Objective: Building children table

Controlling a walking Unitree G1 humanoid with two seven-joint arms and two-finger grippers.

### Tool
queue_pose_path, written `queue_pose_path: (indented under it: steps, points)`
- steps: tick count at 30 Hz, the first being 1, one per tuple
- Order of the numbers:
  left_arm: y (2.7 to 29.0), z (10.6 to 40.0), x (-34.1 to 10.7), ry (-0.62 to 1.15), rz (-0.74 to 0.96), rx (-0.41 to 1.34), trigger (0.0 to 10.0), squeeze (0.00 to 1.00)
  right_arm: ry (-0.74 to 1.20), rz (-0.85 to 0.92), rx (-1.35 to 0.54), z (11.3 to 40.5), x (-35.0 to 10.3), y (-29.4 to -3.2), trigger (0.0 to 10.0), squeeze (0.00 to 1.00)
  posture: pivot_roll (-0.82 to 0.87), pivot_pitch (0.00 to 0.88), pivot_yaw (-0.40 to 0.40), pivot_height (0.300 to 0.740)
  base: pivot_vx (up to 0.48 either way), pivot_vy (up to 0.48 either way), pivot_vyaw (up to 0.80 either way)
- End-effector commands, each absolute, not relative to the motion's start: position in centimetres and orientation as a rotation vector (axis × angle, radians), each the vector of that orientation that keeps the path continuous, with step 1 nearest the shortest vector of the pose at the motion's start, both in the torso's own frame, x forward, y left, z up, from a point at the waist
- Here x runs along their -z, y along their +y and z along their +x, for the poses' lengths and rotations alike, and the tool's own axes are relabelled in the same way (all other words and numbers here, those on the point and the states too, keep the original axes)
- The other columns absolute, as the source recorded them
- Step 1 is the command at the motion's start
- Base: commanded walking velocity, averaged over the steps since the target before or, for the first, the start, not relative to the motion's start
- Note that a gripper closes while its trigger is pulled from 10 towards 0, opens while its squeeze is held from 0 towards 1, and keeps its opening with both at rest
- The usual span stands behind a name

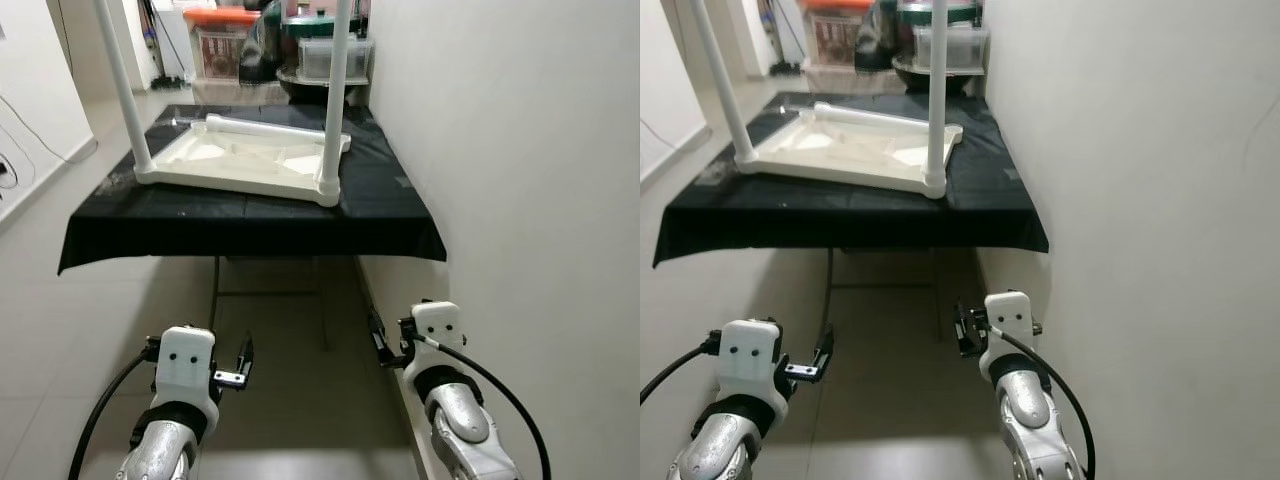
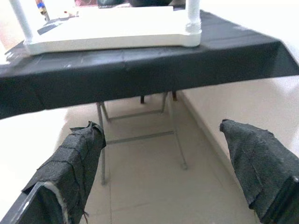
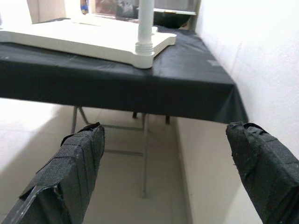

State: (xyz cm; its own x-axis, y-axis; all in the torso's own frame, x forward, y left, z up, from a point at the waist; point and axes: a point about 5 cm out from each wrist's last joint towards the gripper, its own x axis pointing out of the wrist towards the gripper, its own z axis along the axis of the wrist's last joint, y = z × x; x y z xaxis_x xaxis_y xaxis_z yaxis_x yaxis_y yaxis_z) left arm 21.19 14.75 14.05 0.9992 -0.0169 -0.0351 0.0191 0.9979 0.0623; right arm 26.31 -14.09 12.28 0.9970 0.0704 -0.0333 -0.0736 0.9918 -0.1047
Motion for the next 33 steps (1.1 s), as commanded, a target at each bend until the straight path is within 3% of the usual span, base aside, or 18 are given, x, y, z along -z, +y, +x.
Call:
queue_pose_path:
  steps: [1, 23, 30, 33]
  points:
    - [14.81, 21.2, -13.96, 0.036, 0.079, 0.019, 10.0, 0.0, 0.034, -0.11, -0.072, 26.36, -12.02, -14.19, 10.0, 0.0, 0.1, 0.0, -0.036, 0.74, 0.27, 0.0, 0.0]
    - [14.53, 21.2, -13.82, 0.03, 0.074, 0.035, 10.0, 0.0, 0.029, -0.105, -0.059, 26.46, -12.0, -14.28, 10.0, 0.0, 0.1, 0.0, -0.04, 0.74, 0.284, 0.0, 0.0]
    - [14.53, 21.18, -13.84, 0.027, 0.073, 0.037, 10.0, 0.0, 0.025, -0.101, -0.052, 26.53, -12.06, -14.24, 10.0, 0.0, 0.1, 0.0, -0.039, 0.74, 0.304, 0.0, -0.79]
    - [14.52, 21.17, -13.86, 0.027, 0.074, 0.037, 10.0, 0.0, 0.019, -0.104, -0.053, 26.59, -12.15, -14.21, 10.0, 0.0, 0.1, 0.0, -0.039, 0.74, 0.31, 0.0, 0.0]
